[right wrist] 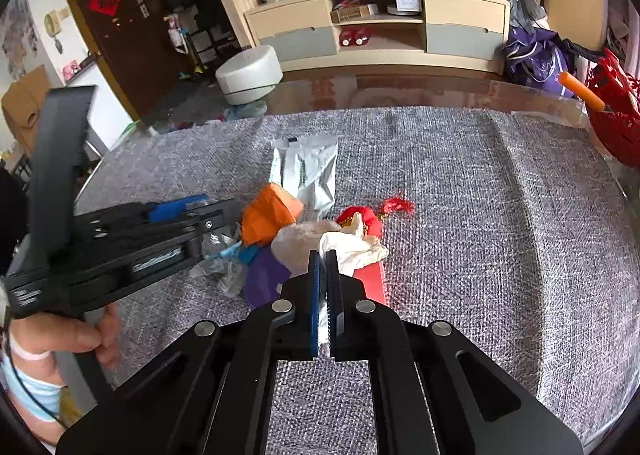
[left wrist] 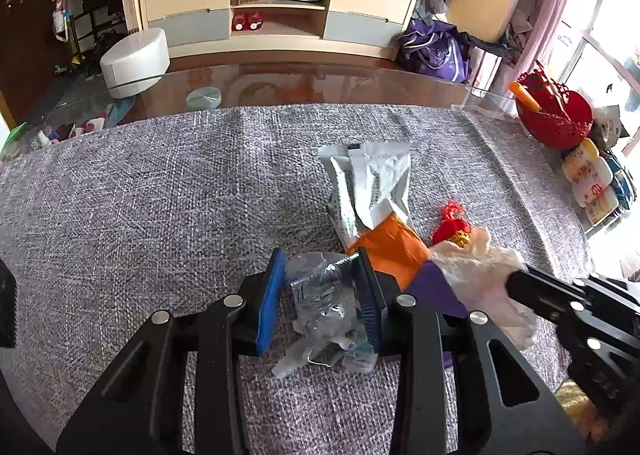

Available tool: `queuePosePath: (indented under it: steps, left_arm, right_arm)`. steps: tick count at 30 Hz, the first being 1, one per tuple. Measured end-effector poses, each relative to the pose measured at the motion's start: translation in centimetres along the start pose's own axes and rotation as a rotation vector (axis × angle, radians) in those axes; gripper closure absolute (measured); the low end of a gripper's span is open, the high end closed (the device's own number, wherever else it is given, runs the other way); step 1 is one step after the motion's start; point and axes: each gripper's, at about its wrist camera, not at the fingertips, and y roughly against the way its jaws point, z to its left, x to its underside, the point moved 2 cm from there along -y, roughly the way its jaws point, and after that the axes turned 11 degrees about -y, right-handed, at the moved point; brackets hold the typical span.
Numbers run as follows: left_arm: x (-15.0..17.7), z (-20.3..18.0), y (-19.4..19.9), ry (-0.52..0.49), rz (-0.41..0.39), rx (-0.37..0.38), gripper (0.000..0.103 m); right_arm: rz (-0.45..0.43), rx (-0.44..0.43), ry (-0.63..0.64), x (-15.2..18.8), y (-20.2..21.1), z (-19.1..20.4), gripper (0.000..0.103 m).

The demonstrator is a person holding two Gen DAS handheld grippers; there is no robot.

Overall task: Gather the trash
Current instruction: 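Grasp a clear plastic wrapper with the left tool while the right tool grasps a white tissue, then lower both held items into the black bin and open both tools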

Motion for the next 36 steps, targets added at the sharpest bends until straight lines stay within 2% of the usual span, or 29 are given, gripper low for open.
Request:
queuePosePath:
  steps: [7, 17, 25, 30, 36]
  left_arm:
    - [-0.7, -0.4, 2.4, -0.012, -0.048, -0.01, 0.071]
    - [-0.8, -2.5, 11.6, -0.042, -0.173, -0.064, 0.071]
    - [2.8, -6.1, 17.9, -0.09, -0.207, -0.079, 0.071]
    - [6.6, -8.0, 20.4, -0.099, -0.209, -0.067, 0.071]
    - [11.5, -9.9, 21.3, -0.098, -0.177, -0.048, 0.07]
  right_arm:
    - [-0.04, -0.021, -0.006, -0.9, 2.0, 0.2, 0.098]
    - [-0.147, -0.047, 0.02, -0.5, 9.3, 1.9, 0.098]
    - [-0.2, -0.046, 0.044, 2.5, 14.9, 3.0, 0.098]
    - [-0.179, -0.044, 0.05, 5.8, 16.5, 2.9, 0.098]
    - [-0.123, -0.048, 0.026, 10.2, 16.7, 1.9, 0.098]
